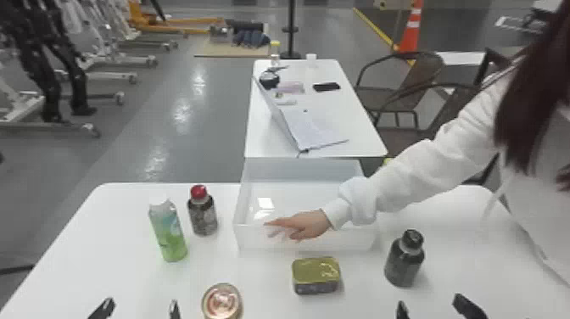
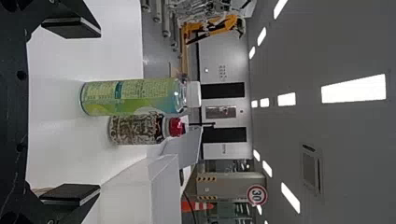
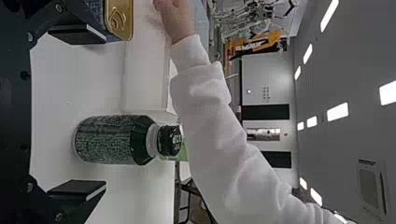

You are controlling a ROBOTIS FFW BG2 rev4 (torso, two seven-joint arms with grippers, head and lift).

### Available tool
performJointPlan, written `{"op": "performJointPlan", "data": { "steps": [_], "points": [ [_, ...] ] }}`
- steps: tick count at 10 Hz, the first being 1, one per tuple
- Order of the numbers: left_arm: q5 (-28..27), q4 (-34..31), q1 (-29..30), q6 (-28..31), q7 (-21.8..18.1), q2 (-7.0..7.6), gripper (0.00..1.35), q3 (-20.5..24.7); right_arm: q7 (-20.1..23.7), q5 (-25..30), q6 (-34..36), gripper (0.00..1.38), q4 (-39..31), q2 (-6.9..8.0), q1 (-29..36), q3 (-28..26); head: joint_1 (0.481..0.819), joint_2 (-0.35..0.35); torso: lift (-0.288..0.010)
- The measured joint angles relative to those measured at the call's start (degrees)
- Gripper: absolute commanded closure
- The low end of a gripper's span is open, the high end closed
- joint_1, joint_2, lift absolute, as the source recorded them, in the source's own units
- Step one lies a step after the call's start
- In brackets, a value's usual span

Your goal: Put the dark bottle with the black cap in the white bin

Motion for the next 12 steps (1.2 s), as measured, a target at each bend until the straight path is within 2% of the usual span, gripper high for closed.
{"op": "performJointPlan", "data": {
  "steps": [12],
  "points": [
    [-0.97, 0.25, -0.91, -0.86, 0.00, 0.00, 0.13, -0.57, 0.37, 0.39, -0.72, 0.19, 0.10, 0.00, -0.15, 0.00, 0.549, 0.000, -0.100]
  ]
}}
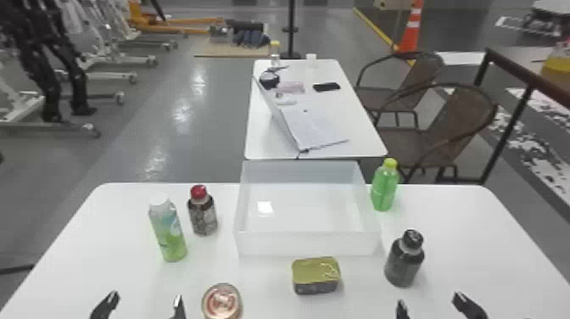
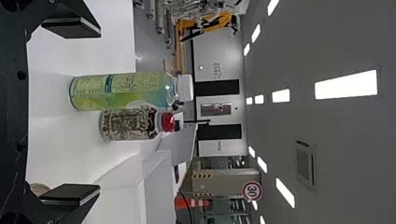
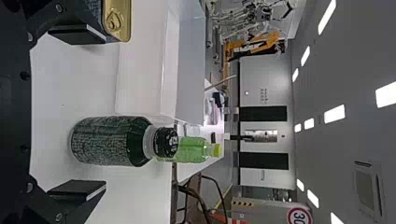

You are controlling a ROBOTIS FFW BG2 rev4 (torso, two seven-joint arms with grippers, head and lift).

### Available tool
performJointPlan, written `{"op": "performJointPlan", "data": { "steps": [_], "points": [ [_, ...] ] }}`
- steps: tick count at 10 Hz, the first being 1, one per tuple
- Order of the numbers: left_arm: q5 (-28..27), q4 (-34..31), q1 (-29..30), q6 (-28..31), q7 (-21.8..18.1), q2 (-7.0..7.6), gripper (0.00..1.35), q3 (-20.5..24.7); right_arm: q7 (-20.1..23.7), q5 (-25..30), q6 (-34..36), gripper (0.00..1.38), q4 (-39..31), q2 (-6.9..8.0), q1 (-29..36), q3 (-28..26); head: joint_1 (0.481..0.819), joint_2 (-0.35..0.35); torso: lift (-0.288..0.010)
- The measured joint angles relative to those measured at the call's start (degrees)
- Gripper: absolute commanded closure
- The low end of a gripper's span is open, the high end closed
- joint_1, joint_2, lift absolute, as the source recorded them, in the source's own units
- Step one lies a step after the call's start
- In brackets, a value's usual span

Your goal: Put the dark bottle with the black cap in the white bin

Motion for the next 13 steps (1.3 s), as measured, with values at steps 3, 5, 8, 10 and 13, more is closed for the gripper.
{"op": "performJointPlan", "data": {
  "steps": [3, 5, 8, 10, 13],
  "points": [
    [-2.03, -0.42, -1.02, -0.78, 0.00, 0.00, 0.12, -1.00, 0.36, 2.37, -0.08, 0.19, -0.67, -0.06, -0.64, 0.26, 0.549, 0.000, -0.100],
    [-2.10, -0.43, -2.33, 1.84, 0.06, 0.00, 0.12, -2.06, 0.34, 2.63, -0.35, 0.19, -0.54, 0.13, -0.92, 0.31, 0.549, 0.000, -0.100],
    [-0.82, -0.43, -2.77, 3.64, 0.36, 0.00, 0.12, -3.10, 0.49, 3.12, -0.37, 0.19, -0.31, 0.52, -1.32, 0.34, 0.549, 0.000, -0.100],
    [0.22, -0.43, -2.84, 3.83, 0.51, 0.00, 0.12, -3.80, 0.78, 3.21, -0.37, 0.19, -0.23, 0.53, -1.46, 0.35, 0.549, 0.000, -0.100],
    [0.71, -0.42, -2.35, 3.68, 0.79, 0.00, 0.12, -3.20, 0.78, 2.50, -0.37, 0.19, 0.10, 0.53, -1.47, 0.32, 0.549, 0.000, -0.100]
  ]
}}
